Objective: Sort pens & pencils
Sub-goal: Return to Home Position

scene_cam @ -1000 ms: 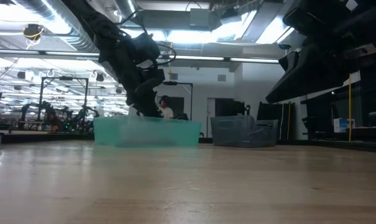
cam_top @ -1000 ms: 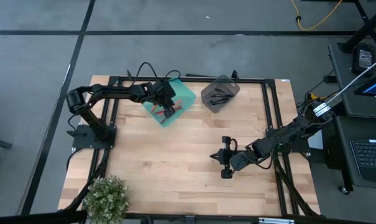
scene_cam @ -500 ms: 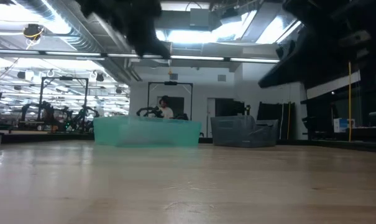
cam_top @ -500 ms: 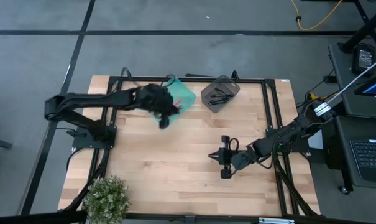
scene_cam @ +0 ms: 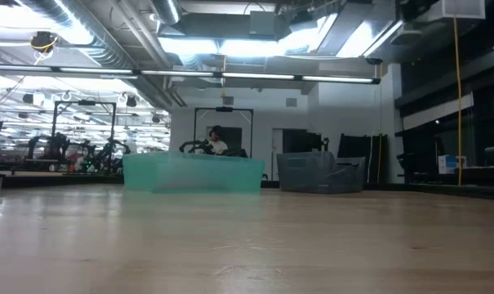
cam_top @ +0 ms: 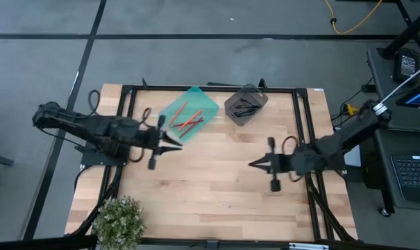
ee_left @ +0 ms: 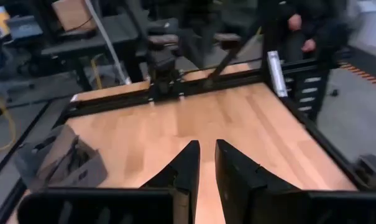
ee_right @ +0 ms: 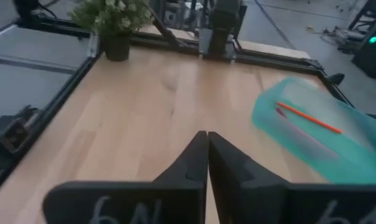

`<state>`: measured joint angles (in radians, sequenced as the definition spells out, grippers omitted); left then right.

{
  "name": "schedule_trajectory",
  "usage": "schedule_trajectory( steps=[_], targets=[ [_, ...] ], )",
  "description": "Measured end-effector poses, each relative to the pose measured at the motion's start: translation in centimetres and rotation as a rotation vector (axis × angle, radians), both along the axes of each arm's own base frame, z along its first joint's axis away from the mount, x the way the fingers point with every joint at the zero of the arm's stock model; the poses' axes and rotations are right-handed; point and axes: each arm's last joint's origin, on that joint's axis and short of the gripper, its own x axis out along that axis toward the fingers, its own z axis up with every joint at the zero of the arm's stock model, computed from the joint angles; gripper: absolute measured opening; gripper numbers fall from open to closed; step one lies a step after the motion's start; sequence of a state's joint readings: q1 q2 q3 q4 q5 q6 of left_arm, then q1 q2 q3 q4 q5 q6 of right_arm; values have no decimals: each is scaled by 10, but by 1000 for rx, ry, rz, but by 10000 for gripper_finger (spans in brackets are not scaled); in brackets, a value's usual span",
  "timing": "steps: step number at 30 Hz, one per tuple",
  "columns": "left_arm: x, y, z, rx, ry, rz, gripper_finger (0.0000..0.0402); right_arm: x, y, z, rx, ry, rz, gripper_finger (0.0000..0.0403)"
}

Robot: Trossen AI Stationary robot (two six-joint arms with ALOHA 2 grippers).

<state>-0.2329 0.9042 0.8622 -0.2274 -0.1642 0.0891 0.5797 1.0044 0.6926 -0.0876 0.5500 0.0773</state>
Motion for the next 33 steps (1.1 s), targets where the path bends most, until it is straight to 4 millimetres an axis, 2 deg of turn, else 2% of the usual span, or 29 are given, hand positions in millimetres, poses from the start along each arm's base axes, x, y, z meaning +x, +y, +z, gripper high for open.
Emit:
schedule_trajectory(
  steps=[4, 7, 10, 13, 18, 22, 26, 33],
  targets=[
    [-28, -9, -11, -27, -87, -84, 43, -29, -8, 15, 30, -15, 43, 14],
    [-49, -13, -23, -13, -150, -212, 43, -46, -12, 25, 9, -72, 98, 6],
    [-69, -14, -38, -24, -221, -354, 43, -62, -18, 29, -13, -130, 146, 4],
    [-83, -13, -54, -56, -249, -434, 43, -78, -28, 24, 12, -171, 168, 11],
    [-90, -12, -83, -97, -227, -506, 43, -94, -40, 1, 73, -254, 196, 12],
    [-88, -13, -106, -101, -199, -504, 43, -95, -42, -30, 43, -295, 205, 4],
    [-86, -14, -120, -108, -232, -505, 43, -96, -42, -53, 54, -318, 204, 8],
    [-85, -14, -152, -161, -237, -487, 43, -96, -42, -76, 74, -352, 199, 23]
  ],
)
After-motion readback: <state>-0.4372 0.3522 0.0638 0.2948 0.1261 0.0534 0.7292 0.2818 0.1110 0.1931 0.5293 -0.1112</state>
